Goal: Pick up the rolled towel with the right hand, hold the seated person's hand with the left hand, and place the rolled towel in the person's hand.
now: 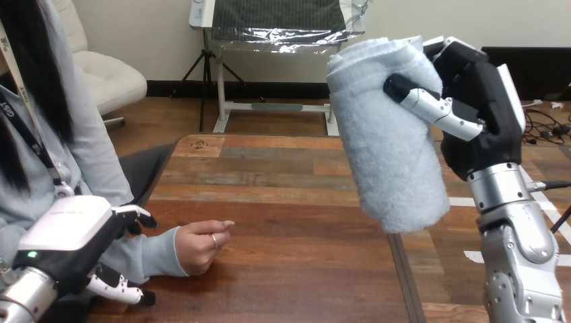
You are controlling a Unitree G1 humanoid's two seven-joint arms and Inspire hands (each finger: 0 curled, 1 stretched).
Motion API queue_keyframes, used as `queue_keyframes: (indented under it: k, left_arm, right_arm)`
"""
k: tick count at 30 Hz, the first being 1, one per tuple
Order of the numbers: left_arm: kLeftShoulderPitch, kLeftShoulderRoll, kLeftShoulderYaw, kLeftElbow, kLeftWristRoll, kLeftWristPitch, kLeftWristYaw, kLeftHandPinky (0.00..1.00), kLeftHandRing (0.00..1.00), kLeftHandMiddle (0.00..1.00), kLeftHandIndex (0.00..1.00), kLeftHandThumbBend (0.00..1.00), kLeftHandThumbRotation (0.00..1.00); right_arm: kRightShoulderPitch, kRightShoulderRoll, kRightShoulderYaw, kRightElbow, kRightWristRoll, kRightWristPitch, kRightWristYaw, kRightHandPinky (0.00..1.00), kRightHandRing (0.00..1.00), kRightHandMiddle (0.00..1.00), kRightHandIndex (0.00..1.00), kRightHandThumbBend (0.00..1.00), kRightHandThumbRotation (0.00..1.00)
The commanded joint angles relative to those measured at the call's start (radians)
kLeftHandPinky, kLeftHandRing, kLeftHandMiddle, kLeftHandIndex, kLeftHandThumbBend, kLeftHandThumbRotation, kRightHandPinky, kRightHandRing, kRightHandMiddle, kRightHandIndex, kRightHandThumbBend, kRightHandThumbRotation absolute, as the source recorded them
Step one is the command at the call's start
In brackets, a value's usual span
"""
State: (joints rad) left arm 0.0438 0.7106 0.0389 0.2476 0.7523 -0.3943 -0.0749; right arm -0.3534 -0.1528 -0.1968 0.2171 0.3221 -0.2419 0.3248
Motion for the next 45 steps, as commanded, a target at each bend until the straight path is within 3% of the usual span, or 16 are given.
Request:
queue_keyframes:
  k: [1, 9, 26, 45]
  left_arm:
    - [-0.092, 0.027, -0.034, 0.05, -0.007, -0.022, 0.036, 0.6, 0.65, 0.69, 0.71, 1.0, 0.29]
    - [-0.125, 0.023, -0.066, 0.093, -0.012, 0.002, 0.023, 0.59, 0.62, 0.65, 0.67, 1.0, 0.27]
    - [-0.173, 0.008, -0.11, 0.198, -0.029, -0.024, 0.073, 0.54, 0.55, 0.57, 0.59, 1.0, 0.22]
    - [-0.204, -0.003, -0.151, 0.254, -0.05, -0.049, 0.104, 0.48, 0.47, 0.49, 0.5, 0.97, 0.11]
  right_arm:
    - [-0.018, -0.004, 0.0, -0.104, 0.034, 0.005, 0.012, 0.24, 0.32, 0.43, 0.41, 0.53, 0.0]
    - [0.01, -0.004, -0.002, -0.155, 0.041, 0.004, 0.02, 0.23, 0.31, 0.42, 0.41, 0.51, 0.0]
    - [0.071, -0.004, 0.0, -0.258, 0.068, 0.024, 0.039, 0.2, 0.28, 0.39, 0.39, 0.58, 0.0]
    - [0.098, 0.002, 0.009, -0.291, 0.07, 0.026, 0.044, 0.2, 0.27, 0.38, 0.38, 0.53, 0.0]
